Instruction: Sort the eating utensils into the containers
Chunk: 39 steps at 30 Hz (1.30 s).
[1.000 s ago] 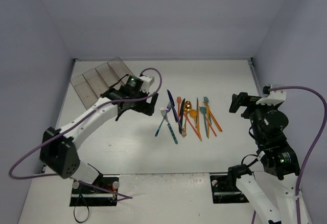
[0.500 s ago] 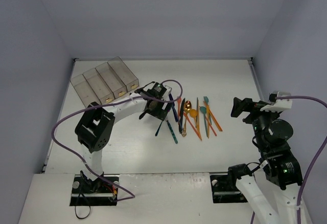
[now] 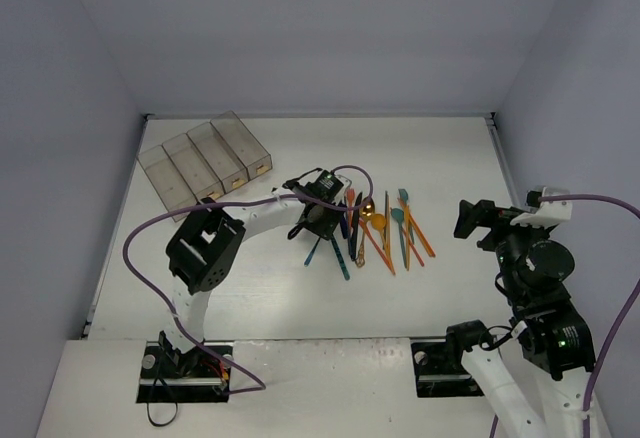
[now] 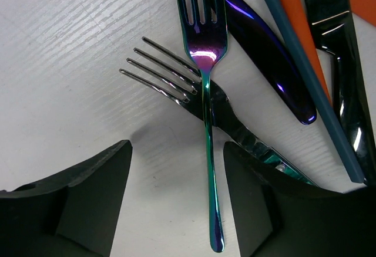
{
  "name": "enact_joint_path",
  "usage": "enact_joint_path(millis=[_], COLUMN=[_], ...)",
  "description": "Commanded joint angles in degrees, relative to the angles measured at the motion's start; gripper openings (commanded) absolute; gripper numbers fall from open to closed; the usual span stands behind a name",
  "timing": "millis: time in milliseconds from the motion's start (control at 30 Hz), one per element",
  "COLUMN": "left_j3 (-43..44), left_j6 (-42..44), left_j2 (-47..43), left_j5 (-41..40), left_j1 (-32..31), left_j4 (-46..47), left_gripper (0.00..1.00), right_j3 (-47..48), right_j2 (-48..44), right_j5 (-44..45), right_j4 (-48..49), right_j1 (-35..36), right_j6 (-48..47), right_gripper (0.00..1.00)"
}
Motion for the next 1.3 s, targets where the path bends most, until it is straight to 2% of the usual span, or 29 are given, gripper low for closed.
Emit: enact_joint_path(millis=[0,300,600,767,1067,1267], left_j3=[0.77,-0.33,-0.76,-0.85,-0.07,-0.98], left_j6=[-1.73,-2.84,-2.66,-1.22,-0.06,-1.84], left_j2=[1.08,2.58,3.05,0.91,-12.09,-22.42], left_j5=[0.31,1.34,1.34,0.46,-5.73,-10.98], left_j1=[0.17,-1.39,-1.47,-1.44,-0.85,3.87], left_j4=[0.89,0.89,-0.32,-1.97,-2.2,-2.41], left_gripper=[0.51,0.31,0.02,0.0,0.0,0.0], right_j3=[2.31,3.05,3.59,3.93,4.83,5.23], right_j2=[-0.26,-1.1,-1.63,-1.63,-1.1,-0.53], right_j5=[1.81,2.32,1.89,1.61,1.43,1.12], right_j4=[1.77,0.19,-0.55,-1.13,-1.49,-1.49], right_j1=[-0.1,-0.08,-0.15,-0.08,-0.16,-0.16], right_j6=[-0.89,-1.2,-1.39,-1.94,-3.23,-3.75], right_gripper=[1.0,1.0,1.0,1.0,1.0,1.0])
